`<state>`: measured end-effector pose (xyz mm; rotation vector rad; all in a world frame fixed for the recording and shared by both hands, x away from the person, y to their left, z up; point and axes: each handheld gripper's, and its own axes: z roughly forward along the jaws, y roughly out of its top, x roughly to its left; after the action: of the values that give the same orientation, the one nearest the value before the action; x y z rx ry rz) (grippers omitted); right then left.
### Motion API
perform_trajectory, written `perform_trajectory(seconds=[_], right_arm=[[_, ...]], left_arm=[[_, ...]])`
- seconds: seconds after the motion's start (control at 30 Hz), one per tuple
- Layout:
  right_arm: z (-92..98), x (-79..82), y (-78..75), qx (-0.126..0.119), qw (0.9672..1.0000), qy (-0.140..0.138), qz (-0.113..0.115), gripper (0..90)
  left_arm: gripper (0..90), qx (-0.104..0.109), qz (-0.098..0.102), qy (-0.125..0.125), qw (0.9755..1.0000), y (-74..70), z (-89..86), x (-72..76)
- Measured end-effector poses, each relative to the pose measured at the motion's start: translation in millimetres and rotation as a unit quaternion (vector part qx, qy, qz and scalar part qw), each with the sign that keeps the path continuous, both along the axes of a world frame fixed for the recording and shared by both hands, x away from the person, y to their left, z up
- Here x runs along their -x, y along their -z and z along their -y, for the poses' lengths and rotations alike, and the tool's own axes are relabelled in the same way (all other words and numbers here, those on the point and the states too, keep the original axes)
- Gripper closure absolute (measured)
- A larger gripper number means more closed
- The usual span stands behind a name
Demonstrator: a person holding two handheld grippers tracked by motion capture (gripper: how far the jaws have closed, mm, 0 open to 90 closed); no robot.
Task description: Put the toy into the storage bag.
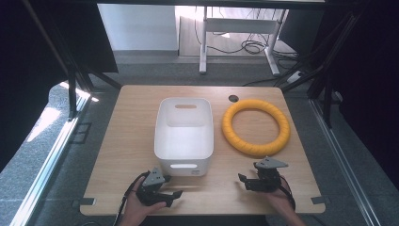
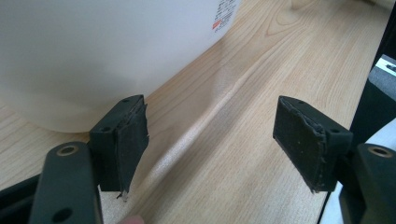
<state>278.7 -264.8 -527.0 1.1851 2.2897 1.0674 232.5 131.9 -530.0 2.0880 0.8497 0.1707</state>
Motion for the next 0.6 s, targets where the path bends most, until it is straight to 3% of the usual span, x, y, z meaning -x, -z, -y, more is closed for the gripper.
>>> perform_trajectory(seconds=[0.3,0.6], right_arm=[[-6.0,0.7,0.9,0.003,0.9991,-0.043,-0.004,19.2],[-5.5,4.5,-1.4,0.008,0.9984,-0.056,-0.005,17.8]], left_arm=[[26.4,0.000,-0.001,0.000,1.0000,-0.5,1.7,-0.7],[26.4,-0.009,0.000,0.013,0.9999,1.1,4.9,1.4]])
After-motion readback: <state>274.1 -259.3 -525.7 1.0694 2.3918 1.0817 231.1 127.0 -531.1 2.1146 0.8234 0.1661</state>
